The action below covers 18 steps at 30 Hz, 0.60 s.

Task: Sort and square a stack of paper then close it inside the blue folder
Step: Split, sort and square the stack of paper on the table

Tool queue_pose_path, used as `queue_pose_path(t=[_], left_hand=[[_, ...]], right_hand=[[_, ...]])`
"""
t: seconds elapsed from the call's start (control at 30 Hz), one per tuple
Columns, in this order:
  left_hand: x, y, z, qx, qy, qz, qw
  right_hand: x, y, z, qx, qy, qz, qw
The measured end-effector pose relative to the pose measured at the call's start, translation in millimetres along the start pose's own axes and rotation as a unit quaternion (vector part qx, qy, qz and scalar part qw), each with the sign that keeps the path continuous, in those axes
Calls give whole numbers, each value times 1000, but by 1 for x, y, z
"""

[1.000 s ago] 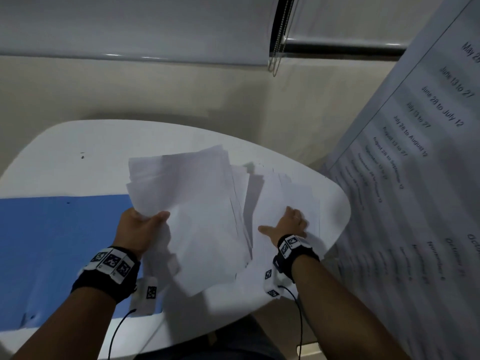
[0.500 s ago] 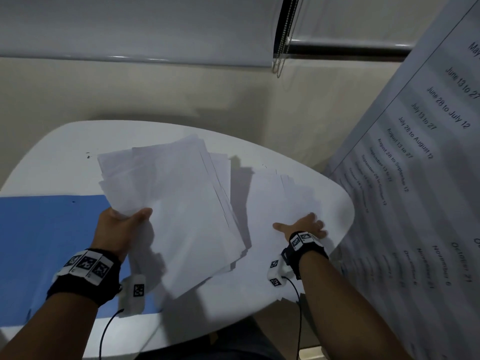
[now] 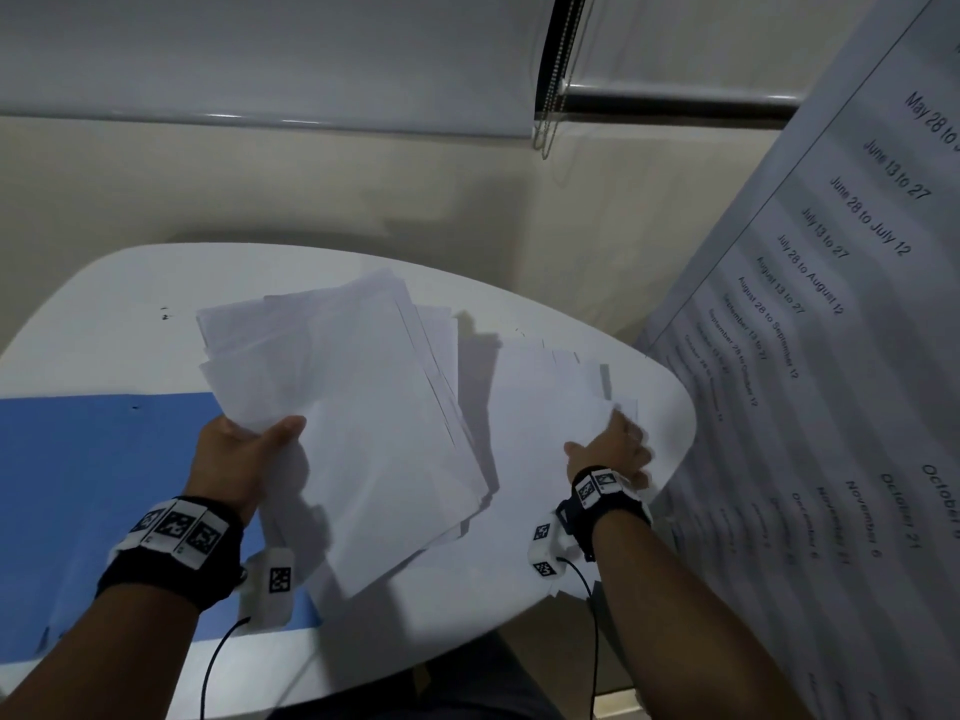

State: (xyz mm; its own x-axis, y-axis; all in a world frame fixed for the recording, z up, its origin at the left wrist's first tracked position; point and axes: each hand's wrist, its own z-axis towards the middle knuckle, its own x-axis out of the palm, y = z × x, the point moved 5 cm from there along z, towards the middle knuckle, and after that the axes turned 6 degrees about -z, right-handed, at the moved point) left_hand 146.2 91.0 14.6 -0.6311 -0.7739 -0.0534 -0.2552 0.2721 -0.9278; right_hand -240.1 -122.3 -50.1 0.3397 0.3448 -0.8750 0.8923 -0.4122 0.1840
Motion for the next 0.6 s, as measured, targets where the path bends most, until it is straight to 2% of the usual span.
queue_pose_path(t=[0.07,0.17,0.33,0.43,0.47,0.53,0.6], left_hand=[[-1,0,0,-3,-3,5,1000],[-4,-2,-3,-1,-7,14,1000],[-13,-2,-4,-3,-28,17,999],[-13,-5,-5,-3,-34,13,999],[-12,-6,-5,-3,-36,12,999],[-8,-7,-4,-5,-38,3,999],[-2,-9,-4,-5,-40,-6,999]], right_hand=[[-6,17,-2,-52,-50,-49,996],[-8,27,-5,-55,-104,-97,988],[-11,9,3,-28,-137,-38,989],[-22,19,8,-53,-186,-33,980],[-25,28,10,-84,-203,-14,975],[-28,50,17,-174,-189,60,965],[-18,68,29,-189,-83,106,973]])
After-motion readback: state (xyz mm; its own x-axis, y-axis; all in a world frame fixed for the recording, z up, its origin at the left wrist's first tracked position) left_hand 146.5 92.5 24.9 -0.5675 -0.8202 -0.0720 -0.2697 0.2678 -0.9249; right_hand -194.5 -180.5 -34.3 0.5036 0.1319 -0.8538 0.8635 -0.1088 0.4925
